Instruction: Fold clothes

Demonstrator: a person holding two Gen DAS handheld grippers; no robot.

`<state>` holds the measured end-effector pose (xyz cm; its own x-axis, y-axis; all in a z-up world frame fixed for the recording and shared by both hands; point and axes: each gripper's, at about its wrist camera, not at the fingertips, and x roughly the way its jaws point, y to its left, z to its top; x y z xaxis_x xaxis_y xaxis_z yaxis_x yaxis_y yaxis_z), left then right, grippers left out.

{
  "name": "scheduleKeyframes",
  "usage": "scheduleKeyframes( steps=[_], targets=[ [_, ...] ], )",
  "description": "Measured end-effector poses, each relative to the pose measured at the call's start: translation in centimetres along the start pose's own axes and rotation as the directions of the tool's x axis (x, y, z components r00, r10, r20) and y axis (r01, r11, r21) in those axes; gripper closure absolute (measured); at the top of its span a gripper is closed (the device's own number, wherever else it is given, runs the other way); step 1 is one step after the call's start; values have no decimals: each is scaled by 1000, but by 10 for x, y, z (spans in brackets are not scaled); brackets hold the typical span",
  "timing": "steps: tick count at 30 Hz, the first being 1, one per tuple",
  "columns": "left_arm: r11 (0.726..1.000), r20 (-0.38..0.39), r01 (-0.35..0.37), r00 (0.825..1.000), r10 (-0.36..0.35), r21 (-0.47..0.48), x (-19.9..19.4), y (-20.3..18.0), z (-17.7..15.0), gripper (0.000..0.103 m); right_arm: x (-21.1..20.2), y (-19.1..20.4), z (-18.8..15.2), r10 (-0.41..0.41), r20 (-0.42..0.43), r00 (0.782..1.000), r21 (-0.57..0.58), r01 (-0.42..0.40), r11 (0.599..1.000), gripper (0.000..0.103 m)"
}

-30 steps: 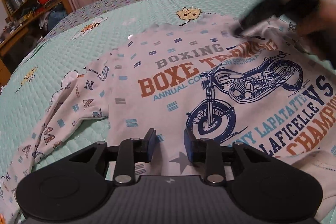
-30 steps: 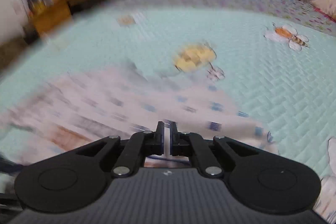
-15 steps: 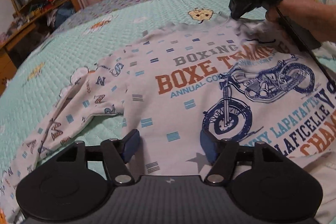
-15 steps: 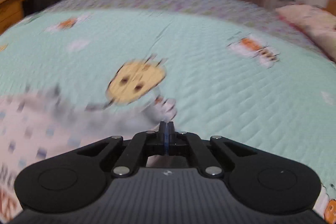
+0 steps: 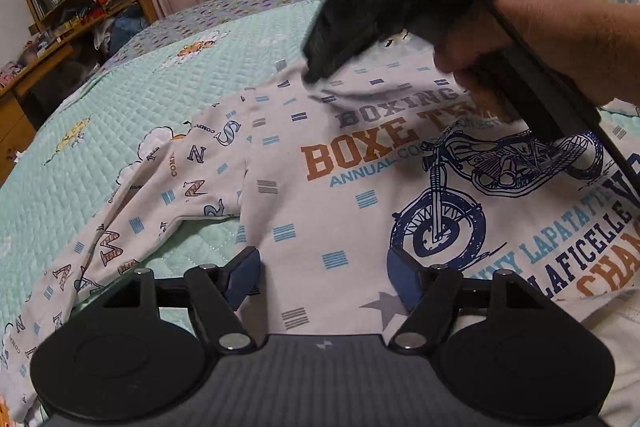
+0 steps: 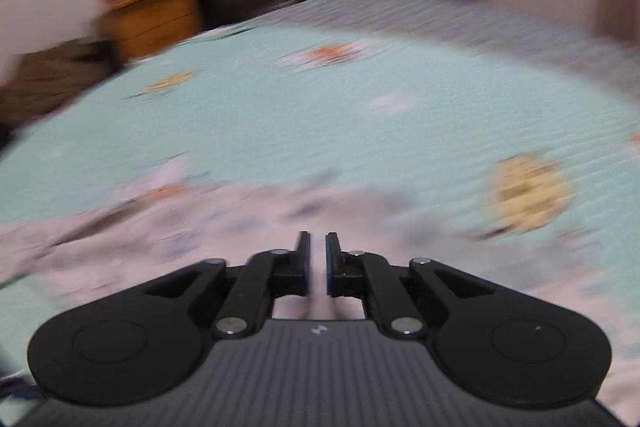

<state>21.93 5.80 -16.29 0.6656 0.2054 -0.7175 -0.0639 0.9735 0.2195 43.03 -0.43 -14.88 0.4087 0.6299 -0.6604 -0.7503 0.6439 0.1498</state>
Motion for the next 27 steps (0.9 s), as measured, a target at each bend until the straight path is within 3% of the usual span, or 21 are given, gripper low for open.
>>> scheduleKeyframes(
  steps=[2, 4, 6, 8, 9, 10, 11, 12, 13, 16, 18, 19, 24, 27],
  targets=[
    [1000, 5, -10, 1000, 10, 6, -1, -1, -1, 28, 8, -16, -6, -184, -43, 982, 11, 185, 983, 103],
    [1000, 6, -11, 1000, 11, 4, -2, 2, -3, 26, -17, -25, -6, -366, -7, 930, 123, 365, 923, 97],
    [1000, 1, -8, 1000, 8, -8, 0, 5, -3, 23, -54, -17, -14, -344, 61, 937, 172, 330, 928, 96],
    [1000, -8, -10, 1000, 10, -15, 1, 6, -1, 23, -78, -11, -30, -181, 57, 982, 174, 169, 970, 86],
    [1000, -10, -15, 1000, 15, -8, 1, 5, -1, 22, -86, -13, -42, -136, 12, 991, 166, 132, 977, 84],
    [1000, -13, -25, 1000, 25, -7, 1, 4, 0, 22, -88, -20, -54, -170, -49, 984, 164, 176, 971, 84],
    [999, -17, -34, 999, 34, -5, 0, 4, 0, 21, -89, -31, -66, -264, -104, 959, 172, 278, 945, 86],
    [999, -20, -43, 999, 43, -4, 0, 4, 0, 20, -101, -45, -80, -339, -110, 934, 204, 355, 912, 97],
    [999, -24, -53, 998, 53, -2, -1, 4, 0, 17, -126, -58, -90, -357, -67, 932, 275, 361, 891, 93],
    [998, -41, -69, 997, 68, -16, -3, 7, 1, 13, -203, -87, -117, -375, 108, 921, 490, 279, 826, 88],
    [997, -54, -69, 996, 66, -48, -8, 13, 4, 18, -235, -94, -127, -389, 162, 907, 540, 249, 804, 86],
    [996, -52, -73, 996, 70, -59, -13, 14, 6, 25, -245, -98, -131, -396, 173, 902, 559, 241, 793, 85],
    [997, 76, -4, 997, 10, -79, -49, 9, 26, 28, -249, -122, -144, -368, 211, 906, 650, 151, 744, 81],
    [997, 113, 72, 991, -68, -28, -52, -12, 37, 23, -217, -123, -134, -223, 284, 933, 677, -30, 735, 81]
  ],
)
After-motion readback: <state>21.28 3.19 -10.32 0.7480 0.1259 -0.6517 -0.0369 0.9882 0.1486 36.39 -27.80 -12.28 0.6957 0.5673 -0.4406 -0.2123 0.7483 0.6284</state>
